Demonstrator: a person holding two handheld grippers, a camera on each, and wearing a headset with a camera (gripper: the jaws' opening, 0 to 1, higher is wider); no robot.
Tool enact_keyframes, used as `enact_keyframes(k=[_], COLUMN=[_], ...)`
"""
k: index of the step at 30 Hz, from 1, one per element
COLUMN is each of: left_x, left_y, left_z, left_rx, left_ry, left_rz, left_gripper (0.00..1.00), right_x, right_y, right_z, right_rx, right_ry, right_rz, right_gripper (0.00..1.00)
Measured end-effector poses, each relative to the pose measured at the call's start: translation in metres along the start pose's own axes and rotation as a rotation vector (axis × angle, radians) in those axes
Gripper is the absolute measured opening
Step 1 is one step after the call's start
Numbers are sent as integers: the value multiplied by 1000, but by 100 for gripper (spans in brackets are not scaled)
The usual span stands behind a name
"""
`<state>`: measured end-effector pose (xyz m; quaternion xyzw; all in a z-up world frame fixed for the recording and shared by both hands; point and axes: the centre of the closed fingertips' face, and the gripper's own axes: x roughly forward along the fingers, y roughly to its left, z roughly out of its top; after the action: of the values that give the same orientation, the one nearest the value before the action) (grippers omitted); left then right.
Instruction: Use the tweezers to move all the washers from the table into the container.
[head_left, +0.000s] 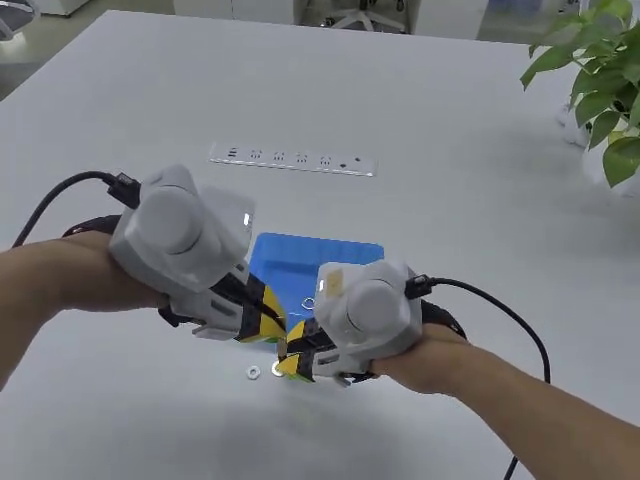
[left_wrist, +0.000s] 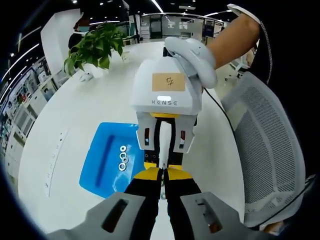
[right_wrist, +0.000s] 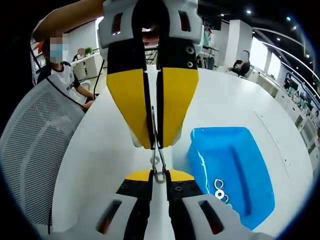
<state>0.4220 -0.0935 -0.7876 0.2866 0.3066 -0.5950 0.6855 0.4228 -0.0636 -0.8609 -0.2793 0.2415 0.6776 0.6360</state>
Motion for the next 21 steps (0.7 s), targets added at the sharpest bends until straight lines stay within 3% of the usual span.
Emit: enact_keyframes(k=[21], left_x=[-2], left_y=[-1], left_z=[-9], left_rx=[-29], left_ry=[-14], left_rz=[0], left_gripper=[6], right_x=[5], right_y=[4], right_z=[0], right_rx=[-40], right_ry=[2], right_rz=[-3], right_gripper=[12])
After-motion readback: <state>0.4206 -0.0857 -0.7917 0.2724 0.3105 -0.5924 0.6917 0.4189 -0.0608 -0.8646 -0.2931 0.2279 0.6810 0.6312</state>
